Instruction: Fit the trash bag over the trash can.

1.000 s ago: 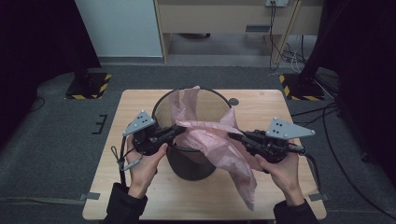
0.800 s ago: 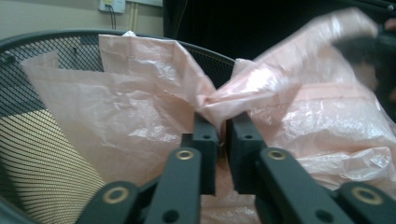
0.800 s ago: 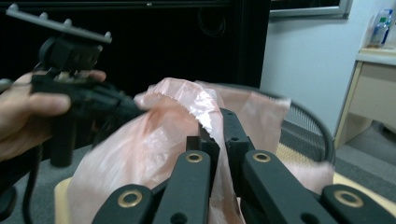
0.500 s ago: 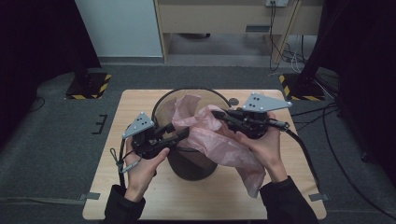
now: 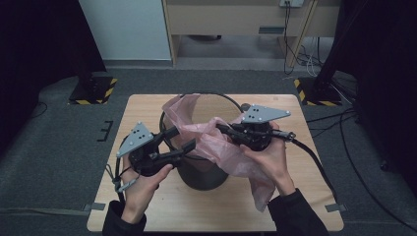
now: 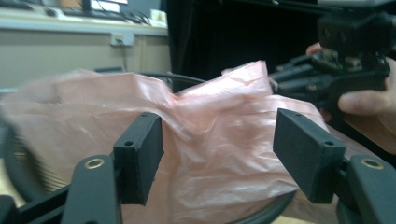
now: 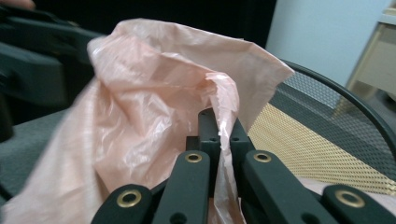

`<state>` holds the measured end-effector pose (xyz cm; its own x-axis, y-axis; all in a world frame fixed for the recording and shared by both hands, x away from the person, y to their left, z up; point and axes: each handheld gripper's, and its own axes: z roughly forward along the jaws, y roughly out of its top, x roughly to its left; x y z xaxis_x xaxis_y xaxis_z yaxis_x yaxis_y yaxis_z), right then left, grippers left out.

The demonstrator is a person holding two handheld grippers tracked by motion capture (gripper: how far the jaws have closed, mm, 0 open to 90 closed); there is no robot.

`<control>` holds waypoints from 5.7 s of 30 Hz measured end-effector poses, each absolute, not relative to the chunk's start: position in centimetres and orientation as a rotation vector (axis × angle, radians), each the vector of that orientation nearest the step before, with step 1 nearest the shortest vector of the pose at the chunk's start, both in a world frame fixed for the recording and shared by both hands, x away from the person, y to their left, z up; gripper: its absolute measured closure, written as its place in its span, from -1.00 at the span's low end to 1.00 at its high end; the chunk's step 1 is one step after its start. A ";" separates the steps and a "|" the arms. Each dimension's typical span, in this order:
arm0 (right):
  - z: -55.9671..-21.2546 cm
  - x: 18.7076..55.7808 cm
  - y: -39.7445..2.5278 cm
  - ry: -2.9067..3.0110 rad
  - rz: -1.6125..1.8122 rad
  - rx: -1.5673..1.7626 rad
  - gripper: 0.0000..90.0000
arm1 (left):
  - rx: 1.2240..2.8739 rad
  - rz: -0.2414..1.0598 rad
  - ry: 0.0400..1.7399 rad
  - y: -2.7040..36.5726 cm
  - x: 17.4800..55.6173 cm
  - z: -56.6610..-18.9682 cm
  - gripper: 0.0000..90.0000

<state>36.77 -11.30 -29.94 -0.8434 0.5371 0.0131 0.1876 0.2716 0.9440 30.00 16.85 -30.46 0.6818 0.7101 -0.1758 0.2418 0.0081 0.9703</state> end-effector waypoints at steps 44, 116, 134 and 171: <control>-28.6 34.9 -13.7 2.213 1.784 0.628 0.46 | 1.632 0.316 0.767 11.8 30.9 -30.6 1.00; -29.6 38.9 -12.1 2.077 1.741 0.750 0.99 | 1.652 0.352 0.696 12.7 29.9 -31.9 0.24; -28.2 38.1 -14.1 2.049 1.738 0.733 0.99 | 1.593 0.299 0.711 14.8 29.7 -30.2 1.00; -31.5 43.1 -16.5 1.837 1.763 0.984 0.94 | 1.372 0.378 1.018 24.4 39.3 -33.4 1.00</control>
<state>43.07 -16.49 -31.46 -0.6674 0.7234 0.1769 0.2067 -0.0483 0.9772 39.35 24.38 -33.37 0.5462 0.7501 -0.3729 0.3250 0.2205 0.9197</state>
